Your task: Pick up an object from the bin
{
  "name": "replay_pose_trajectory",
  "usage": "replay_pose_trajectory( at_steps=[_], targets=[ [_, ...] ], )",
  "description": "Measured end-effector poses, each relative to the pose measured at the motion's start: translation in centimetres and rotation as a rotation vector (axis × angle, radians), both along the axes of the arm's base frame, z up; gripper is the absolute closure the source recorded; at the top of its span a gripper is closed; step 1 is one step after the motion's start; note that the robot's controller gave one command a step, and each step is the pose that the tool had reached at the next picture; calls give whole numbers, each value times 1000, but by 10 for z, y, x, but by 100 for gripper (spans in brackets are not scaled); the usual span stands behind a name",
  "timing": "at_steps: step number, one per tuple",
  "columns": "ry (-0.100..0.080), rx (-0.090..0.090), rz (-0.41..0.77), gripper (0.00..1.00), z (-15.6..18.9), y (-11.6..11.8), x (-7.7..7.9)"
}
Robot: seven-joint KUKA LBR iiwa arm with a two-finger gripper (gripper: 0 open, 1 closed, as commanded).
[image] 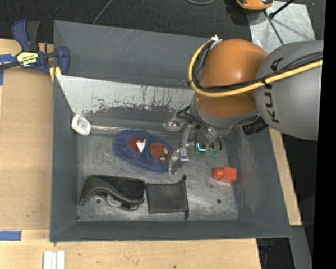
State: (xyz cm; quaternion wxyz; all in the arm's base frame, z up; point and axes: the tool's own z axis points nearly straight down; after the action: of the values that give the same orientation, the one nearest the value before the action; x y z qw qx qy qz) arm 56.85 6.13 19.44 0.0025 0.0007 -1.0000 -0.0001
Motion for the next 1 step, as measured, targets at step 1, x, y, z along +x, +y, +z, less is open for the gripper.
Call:
replay_pose_trajectory(
  at_steps=[1],
  targets=[
    [5, -1, -92, 0, -118, 22, 54]
  ],
)
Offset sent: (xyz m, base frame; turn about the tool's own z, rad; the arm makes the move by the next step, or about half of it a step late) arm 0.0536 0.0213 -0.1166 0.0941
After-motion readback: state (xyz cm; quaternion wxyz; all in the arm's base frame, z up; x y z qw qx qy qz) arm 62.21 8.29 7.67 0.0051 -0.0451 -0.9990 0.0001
